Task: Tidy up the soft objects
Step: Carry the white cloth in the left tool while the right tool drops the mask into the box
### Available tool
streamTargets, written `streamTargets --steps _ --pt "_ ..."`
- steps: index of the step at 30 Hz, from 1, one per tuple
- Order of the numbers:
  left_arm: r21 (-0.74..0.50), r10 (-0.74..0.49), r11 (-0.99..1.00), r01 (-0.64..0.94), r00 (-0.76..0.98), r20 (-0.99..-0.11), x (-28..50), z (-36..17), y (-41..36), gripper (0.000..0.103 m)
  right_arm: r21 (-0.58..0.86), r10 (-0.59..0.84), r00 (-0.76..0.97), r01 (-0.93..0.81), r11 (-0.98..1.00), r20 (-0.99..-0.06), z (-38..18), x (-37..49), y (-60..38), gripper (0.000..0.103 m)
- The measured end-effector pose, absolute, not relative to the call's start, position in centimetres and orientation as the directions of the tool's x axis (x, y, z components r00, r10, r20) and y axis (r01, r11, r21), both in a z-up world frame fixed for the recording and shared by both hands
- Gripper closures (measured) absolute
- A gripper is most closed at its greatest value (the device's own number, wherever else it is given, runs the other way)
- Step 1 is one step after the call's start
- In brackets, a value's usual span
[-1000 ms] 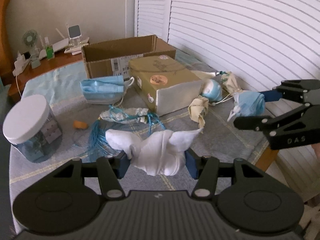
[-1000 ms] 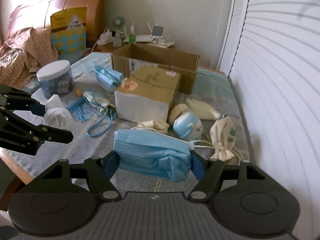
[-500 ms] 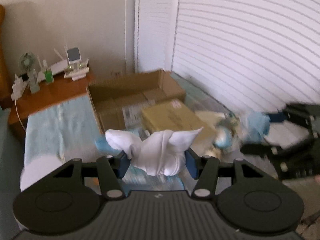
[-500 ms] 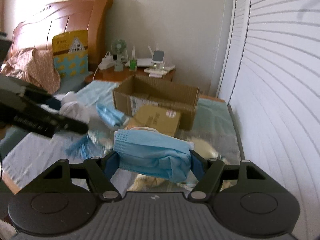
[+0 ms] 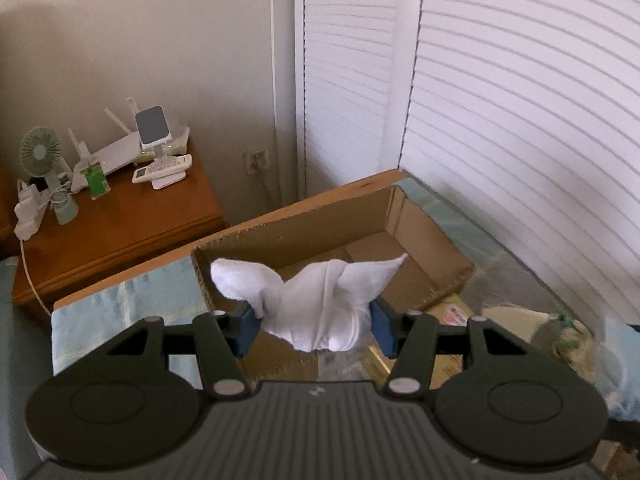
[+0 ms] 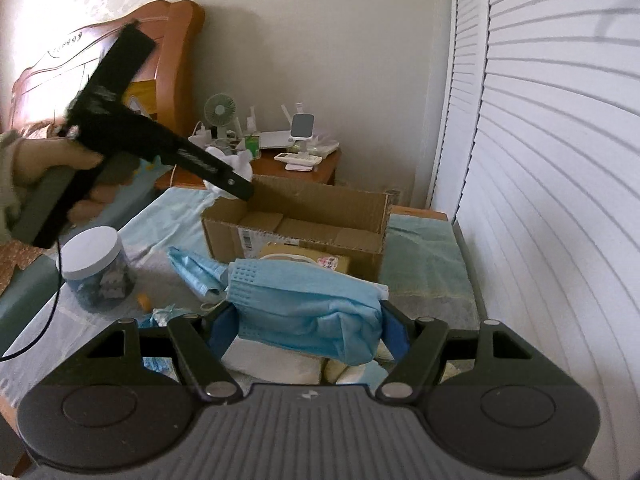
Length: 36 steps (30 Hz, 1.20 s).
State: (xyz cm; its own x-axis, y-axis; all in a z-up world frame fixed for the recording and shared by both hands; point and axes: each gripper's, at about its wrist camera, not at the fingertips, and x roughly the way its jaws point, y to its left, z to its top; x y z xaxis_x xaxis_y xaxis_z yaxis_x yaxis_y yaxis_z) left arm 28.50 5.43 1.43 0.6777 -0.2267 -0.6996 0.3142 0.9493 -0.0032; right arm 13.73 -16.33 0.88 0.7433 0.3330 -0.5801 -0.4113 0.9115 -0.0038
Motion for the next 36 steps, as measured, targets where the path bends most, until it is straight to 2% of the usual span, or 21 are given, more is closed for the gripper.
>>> streamTargets --steps 8,10,12,16,20,27,36 --pt "0.005 -0.196 0.955 0.296 0.645 -0.738 31.2 -0.3 5.1 0.046 -0.002 0.319 0.733 -0.4 0.917 -0.6 0.1 14.7 -16.8 0.027" --pt "0.009 -0.179 0.96 0.28 0.639 -0.748 31.3 -0.6 5.2 0.037 0.002 0.318 0.732 -0.397 0.918 -0.603 0.0 14.9 -16.9 0.027" --pt "-0.008 -0.178 0.965 0.262 0.633 -0.754 31.3 -0.7 5.6 0.021 0.007 0.32 0.731 -0.396 0.918 -0.602 -0.1 15.0 -16.9 0.027" --pt "-0.033 -0.182 0.97 0.239 0.639 -0.748 30.6 -0.2 6.4 0.02 0.009 0.32 0.731 -0.395 0.919 -0.603 0.0 15.0 -16.8 0.027" --pt "-0.008 -0.183 0.965 0.26 0.657 -0.732 28.4 0.8 6.8 0.018 0.004 0.326 0.731 -0.405 0.914 -0.6 0.3 14.8 -16.4 0.027" --pt "0.027 -0.212 0.95 0.313 0.704 -0.677 21.4 2.1 7.8 0.008 -0.008 0.341 0.727 -0.43 0.903 -0.596 1.2 15.1 -14.9 0.027" --pt "0.081 -0.166 0.956 0.282 0.747 -0.644 13.4 1.3 8.6 0.006 -0.007 0.39 0.701 -0.491 0.871 -0.597 2.6 19.9 -10.9 0.027"
